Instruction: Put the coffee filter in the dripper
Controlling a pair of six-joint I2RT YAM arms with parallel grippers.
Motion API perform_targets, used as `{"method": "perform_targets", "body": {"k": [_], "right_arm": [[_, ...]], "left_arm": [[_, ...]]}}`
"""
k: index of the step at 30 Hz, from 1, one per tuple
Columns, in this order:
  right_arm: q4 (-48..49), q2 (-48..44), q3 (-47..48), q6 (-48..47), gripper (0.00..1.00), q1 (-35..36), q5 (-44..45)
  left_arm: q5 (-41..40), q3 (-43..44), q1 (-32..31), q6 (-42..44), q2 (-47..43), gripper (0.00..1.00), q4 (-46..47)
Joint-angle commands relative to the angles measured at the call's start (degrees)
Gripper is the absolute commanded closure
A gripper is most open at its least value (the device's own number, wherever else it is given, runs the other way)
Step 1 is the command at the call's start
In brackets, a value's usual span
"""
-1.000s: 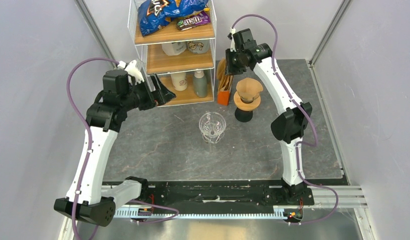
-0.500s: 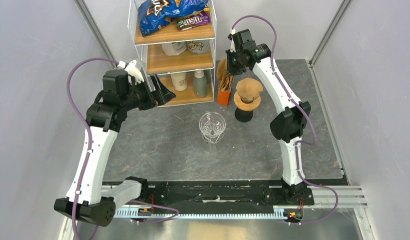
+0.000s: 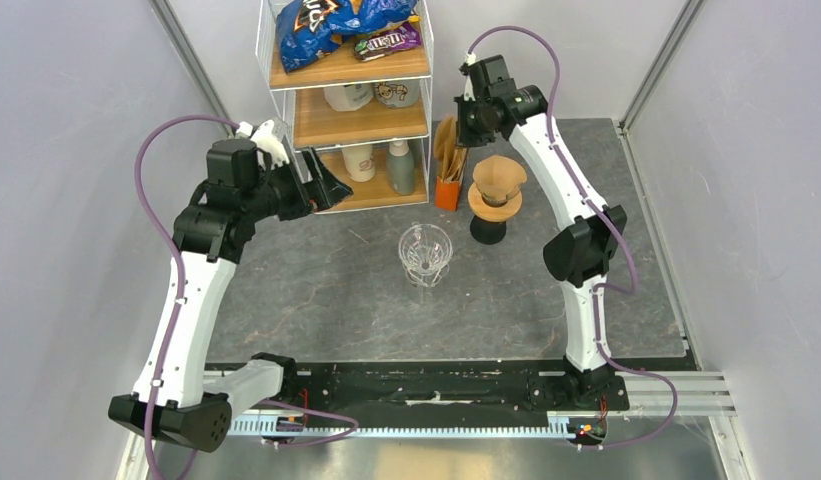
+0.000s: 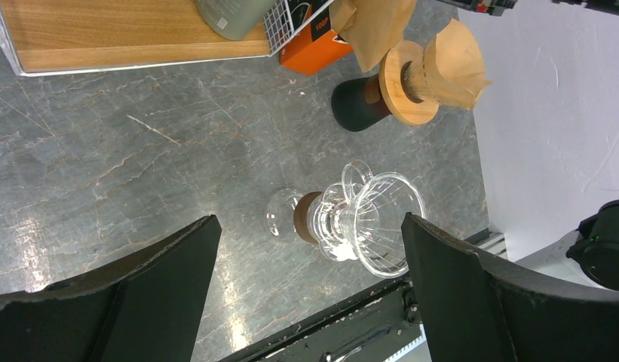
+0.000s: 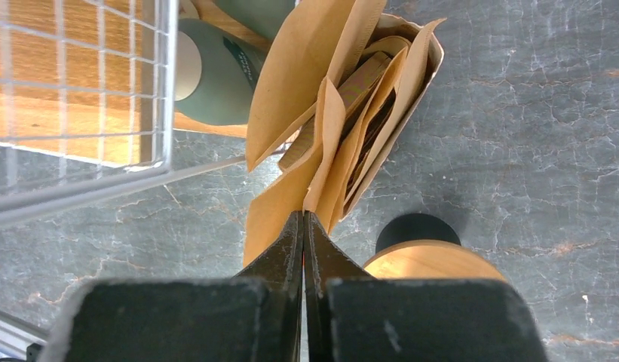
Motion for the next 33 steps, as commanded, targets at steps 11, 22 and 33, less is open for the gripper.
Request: {"method": "perform_targets", "body": {"k": [11, 22, 33], "right_arm": [[0.6, -18.8, -4.5, 0.8, 1.0, -1.7, -0.2], [12.0, -40.3, -26.5, -2.4, 1.0, -2.6, -14.8], [17.0, -42.7, -31.5, -5.5, 1.0, 4.3, -6.9]], "left_arm": [[7.3, 3.5, 0.2, 6.7, 0.5, 0.02, 7.0], [9.3, 12.7, -12.2, 17.6, 7.3, 0.01, 17.2], [-14.7, 20.6, -32.9, 9.3, 16.7, 0.01, 20.7]]}}
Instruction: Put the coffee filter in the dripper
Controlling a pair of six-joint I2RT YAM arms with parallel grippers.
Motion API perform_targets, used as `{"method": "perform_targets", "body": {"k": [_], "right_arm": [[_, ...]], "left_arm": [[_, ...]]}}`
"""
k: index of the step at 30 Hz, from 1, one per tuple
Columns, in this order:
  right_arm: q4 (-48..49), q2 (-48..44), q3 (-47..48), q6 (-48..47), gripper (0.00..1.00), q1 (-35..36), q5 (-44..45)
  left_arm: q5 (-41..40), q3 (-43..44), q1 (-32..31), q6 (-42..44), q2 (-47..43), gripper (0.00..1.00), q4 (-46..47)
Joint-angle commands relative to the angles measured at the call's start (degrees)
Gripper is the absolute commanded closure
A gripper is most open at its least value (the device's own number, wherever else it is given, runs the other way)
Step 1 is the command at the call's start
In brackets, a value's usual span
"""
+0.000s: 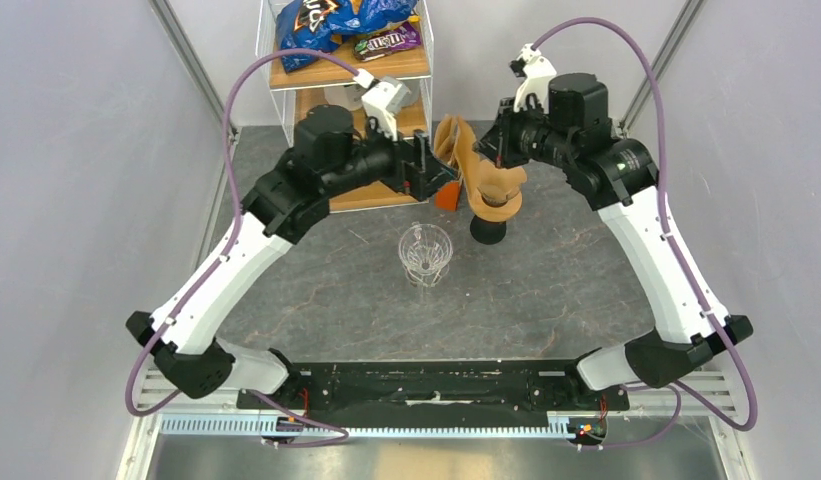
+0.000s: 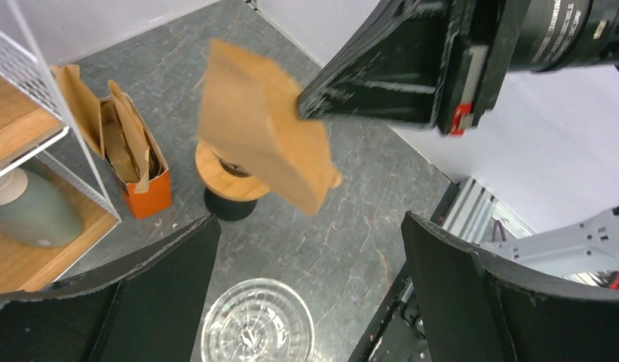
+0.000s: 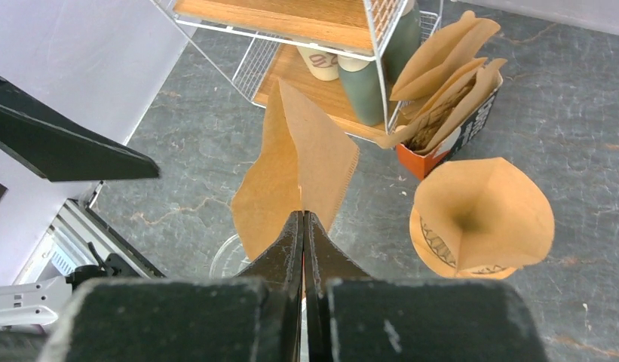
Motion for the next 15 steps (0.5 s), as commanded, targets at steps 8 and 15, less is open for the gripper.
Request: {"method": "perform_targets", "body": {"k": [8, 15], "right_arm": [[4.3, 1.9, 1.9, -6.4, 1.0, 5.7, 9.5], [4.3, 2.4, 2.3, -6.7, 1.0, 6.6, 9.7]], "left_arm": [[-23.6, 6.0, -7.7, -1.4, 6.2, 0.24, -0.9], [-29.4, 7.2, -7.6, -0.6, 8.2, 0.39, -2.7]]}}
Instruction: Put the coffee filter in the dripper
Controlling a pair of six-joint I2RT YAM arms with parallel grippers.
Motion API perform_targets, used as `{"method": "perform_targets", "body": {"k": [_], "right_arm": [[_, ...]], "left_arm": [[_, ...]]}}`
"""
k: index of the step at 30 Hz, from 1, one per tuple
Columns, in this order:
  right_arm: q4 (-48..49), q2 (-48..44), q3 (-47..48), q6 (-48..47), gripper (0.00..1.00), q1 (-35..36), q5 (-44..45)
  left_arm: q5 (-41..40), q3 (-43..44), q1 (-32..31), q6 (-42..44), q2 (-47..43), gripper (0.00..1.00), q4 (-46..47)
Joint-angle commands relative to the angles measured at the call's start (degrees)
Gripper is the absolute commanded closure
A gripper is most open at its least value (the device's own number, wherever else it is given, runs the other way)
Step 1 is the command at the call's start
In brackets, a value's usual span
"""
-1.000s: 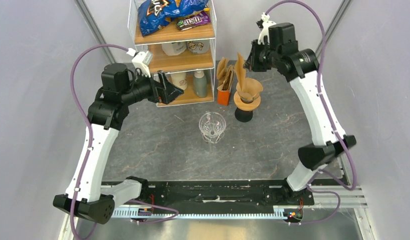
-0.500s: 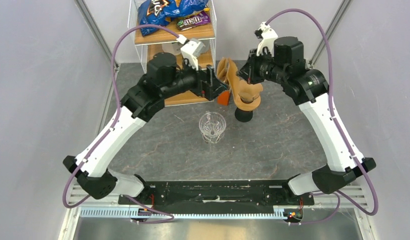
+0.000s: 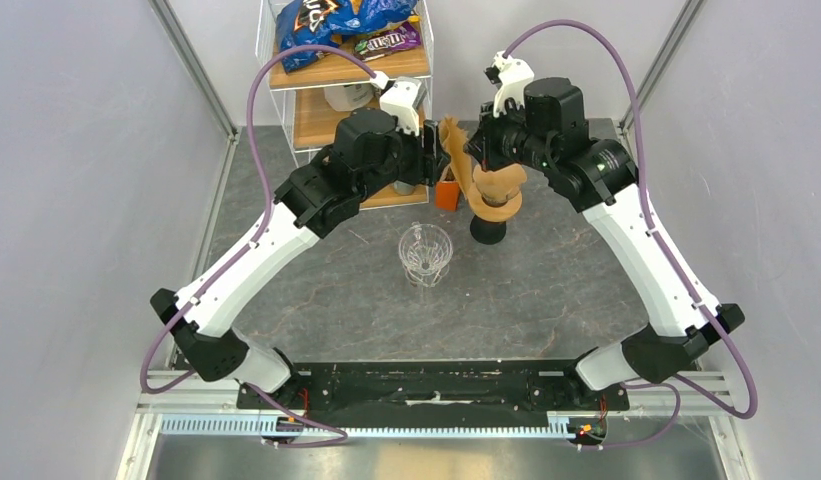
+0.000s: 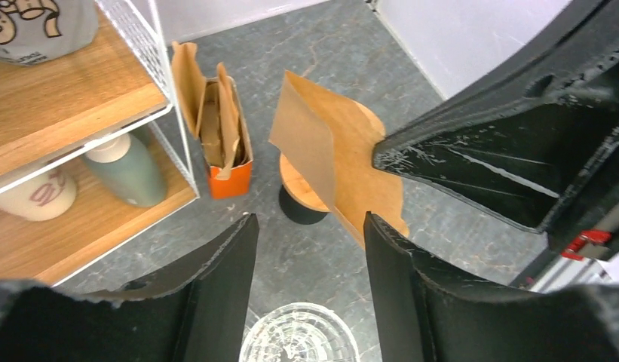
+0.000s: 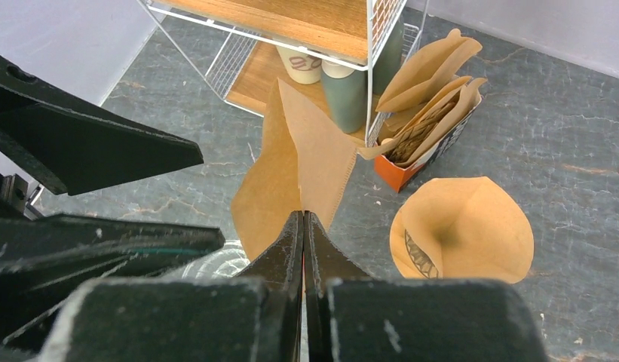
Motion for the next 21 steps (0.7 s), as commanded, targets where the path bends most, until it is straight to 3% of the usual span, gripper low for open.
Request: {"method": "perform_targets", "body": {"k": [1, 10, 13, 16, 21], "right_arm": [[2.7, 0.3, 2.3, -1.1, 1.0, 0.8, 1.4], [2.5, 0.5, 2.8, -2.6, 1.0, 2.5, 1.5], [2.2, 0.6, 2.6, -3.7, 1.0, 3.4, 3.2], [2.4, 0.5, 2.4, -3.9, 1.0, 3.5, 3.6], [3.2, 0.3, 2.9, -3.4, 1.0, 4.0, 3.1]], "left_arm": [[-5.0, 3.0, -0.2, -0.4, 1.1, 0.4, -0.7], [-5.2, 3.3, -0.2, -2.0, 2.5, 0.47, -1.6], [-1.5, 1.7, 0.2, -3.3, 0.4, 0.35, 1.1], [0.8, -2.5, 0.2, -3.7, -2.7, 0.32, 6.8], [-4.0, 1.6, 0.5, -5.3, 1.2, 0.41, -0.2]]}}
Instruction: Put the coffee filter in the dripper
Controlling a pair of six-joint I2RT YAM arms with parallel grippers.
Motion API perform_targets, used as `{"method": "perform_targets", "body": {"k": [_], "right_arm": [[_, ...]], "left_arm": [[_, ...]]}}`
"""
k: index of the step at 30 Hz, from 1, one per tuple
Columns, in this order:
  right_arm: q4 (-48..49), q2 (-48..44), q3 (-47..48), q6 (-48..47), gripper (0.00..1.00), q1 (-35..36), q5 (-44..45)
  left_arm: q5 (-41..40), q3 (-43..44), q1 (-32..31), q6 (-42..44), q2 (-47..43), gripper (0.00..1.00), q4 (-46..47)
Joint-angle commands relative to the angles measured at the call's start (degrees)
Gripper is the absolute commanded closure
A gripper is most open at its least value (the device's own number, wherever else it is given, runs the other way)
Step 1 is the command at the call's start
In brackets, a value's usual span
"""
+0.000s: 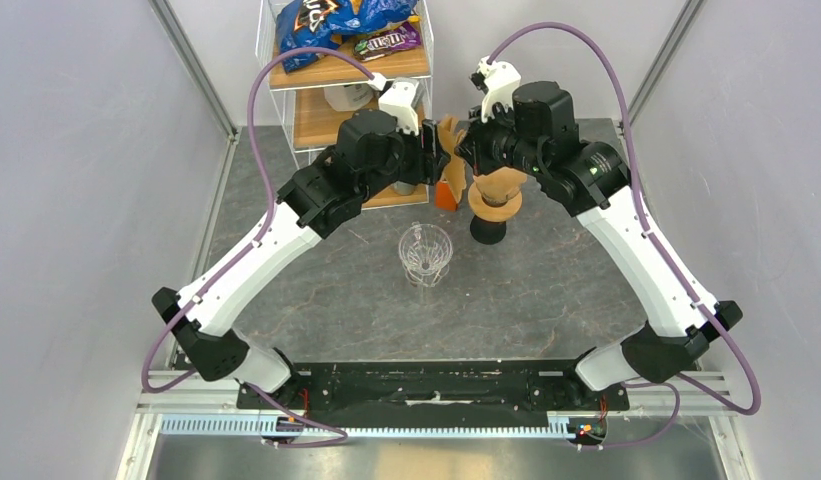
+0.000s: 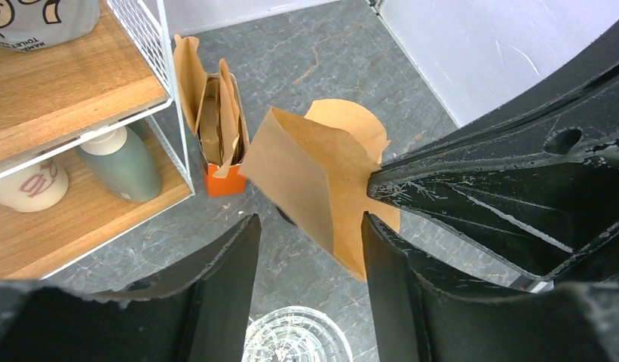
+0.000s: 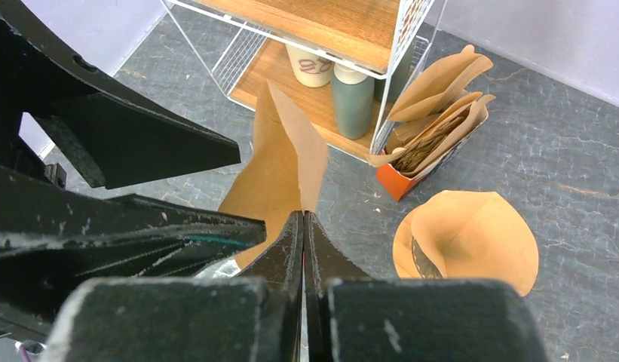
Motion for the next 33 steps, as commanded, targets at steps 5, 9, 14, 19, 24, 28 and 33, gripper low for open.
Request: {"method": "perform_targets", "body": {"k": [5, 9, 14, 19, 24, 28, 33], "right_arm": [[2.5, 0.1, 3.5, -0.9, 1.0, 0.9, 1.2], [2.4, -0.1, 2.8, -1.6, 1.0, 1.2, 1.6], [2.8, -0.1, 0.8, -3.8, 0.77, 1.3, 5.2], [3.3, 0.0, -0.6, -5.2, 0.28, 1.4, 6.6], [4.0, 0.8, -0.4, -5.7, 0.28, 2.0, 7.4], [4.3, 1.5, 0.0, -5.7, 0.41, 2.3, 11.7], [4.8, 0.9, -0.1, -5.5, 0.69, 2.3, 13.9]], "left_arm": [[-2.9, 2.3, 0.5, -3.4, 1.5, 0.47, -2.0], [-2.7, 2.7, 0.7, -3.8, 1.9, 0.79, -2.2], [-0.4, 4.0, 1.2, -8.1, 1.2, 0.98, -1.8], [-0.3, 6.1, 1.2, -10.2, 1.6, 0.98, -2.4], [-0.7, 6.7, 1.3, -11.5, 1.9, 0.98, -3.0], [-1.5, 6.3, 1.5, -13.0, 1.4, 0.98, -2.9], [-1.7, 5.8, 2.2, -14.2, 0.7, 0.98, -3.1]]}}
